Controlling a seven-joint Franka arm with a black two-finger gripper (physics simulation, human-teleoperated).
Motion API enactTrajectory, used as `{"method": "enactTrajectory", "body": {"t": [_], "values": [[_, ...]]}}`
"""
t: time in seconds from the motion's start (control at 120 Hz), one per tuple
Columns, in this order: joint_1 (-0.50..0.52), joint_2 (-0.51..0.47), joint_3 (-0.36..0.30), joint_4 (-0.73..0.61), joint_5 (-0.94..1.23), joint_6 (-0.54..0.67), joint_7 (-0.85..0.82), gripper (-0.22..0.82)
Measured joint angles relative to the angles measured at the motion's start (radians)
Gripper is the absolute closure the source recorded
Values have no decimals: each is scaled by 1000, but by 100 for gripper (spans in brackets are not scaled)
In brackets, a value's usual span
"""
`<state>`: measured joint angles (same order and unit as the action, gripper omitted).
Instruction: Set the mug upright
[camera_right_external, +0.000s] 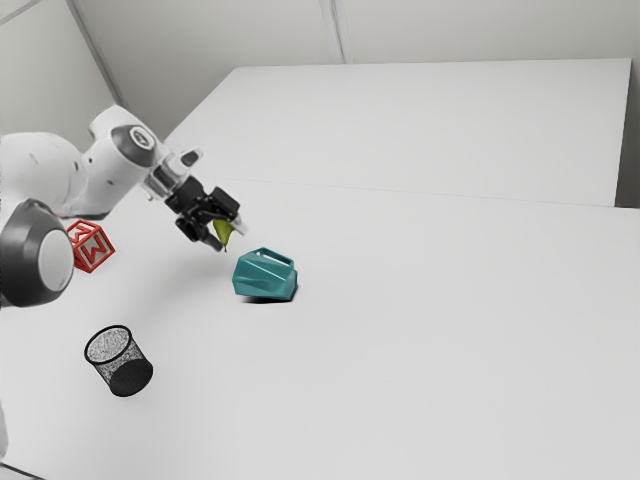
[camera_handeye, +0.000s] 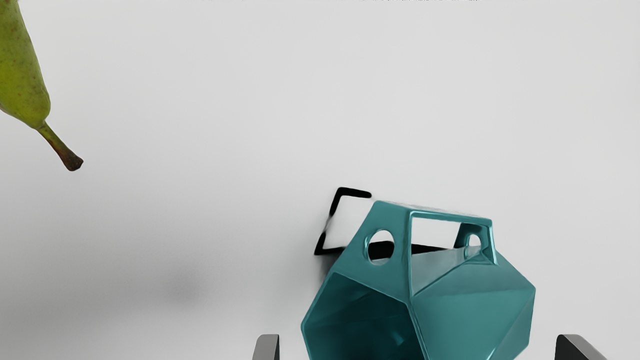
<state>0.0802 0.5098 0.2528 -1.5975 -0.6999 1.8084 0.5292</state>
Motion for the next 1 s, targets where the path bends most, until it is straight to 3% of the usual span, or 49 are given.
{"method": "enactTrajectory", "body": {"t": [0.4,0.758,1.0], "values": [[1,20,32,-51,-199,-22,192,0],[-3,-59,33,-171,-239,-46,240,0],[-2,-54,32,-208,-295,-50,261,0]]}}
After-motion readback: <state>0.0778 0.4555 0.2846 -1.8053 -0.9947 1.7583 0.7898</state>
